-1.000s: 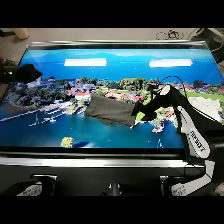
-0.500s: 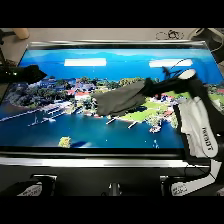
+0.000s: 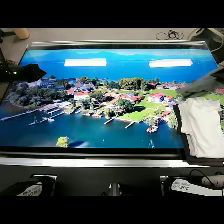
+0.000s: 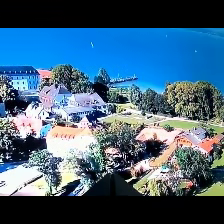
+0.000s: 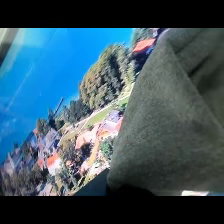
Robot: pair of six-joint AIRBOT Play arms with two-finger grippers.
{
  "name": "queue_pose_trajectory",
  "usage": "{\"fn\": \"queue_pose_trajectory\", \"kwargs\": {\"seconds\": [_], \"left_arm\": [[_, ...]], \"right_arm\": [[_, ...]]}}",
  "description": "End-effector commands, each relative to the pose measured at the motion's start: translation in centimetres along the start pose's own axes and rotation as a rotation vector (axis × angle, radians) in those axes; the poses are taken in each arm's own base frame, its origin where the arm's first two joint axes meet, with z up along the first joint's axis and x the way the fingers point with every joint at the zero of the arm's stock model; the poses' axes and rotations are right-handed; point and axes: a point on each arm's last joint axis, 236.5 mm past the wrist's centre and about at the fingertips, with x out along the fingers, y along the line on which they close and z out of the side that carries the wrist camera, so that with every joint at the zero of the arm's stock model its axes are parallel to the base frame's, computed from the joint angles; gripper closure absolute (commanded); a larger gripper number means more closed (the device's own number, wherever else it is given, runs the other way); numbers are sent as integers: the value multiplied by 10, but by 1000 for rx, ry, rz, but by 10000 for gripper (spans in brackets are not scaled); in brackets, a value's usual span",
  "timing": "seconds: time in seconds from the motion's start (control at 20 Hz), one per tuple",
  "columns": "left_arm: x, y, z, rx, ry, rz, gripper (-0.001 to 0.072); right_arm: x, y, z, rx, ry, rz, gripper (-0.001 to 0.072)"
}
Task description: Fold the shirts.
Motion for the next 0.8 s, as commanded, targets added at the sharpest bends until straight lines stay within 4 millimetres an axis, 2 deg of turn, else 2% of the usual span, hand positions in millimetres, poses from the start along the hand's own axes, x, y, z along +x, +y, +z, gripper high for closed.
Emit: {"fn": "queue_pose_trajectory", "kwargs": {"seconds": [0.0,0.15,0.25,0.35,0.45,0.5,0.7,0.75], "left_arm": [[0,1,5,17,-23,4,682],[0,2,8,26,-35,6,682],[2,3,10,27,-44,9,682],[5,6,9,21,-48,13,682],[9,8,6,15,-38,15,682],[10,9,6,14,-36,15,682],[10,9,6,14,-37,15,682],[10,9,6,14,-37,14,682]], "right_arm": [[-64,-20,-7,78,-60,-43,694],[-91,-27,-19,108,-83,-71,694],[-103,-45,-34,148,-45,-136,694],[-116,-94,-42,217,-54,-344,694],[-124,-139,-59,292,-39,-518,694],[-122,-158,-73,323,0,-575,694],[-100,-235,-156,428,270,-757,694],[-96,-251,-169,432,316,-793,694]]}}
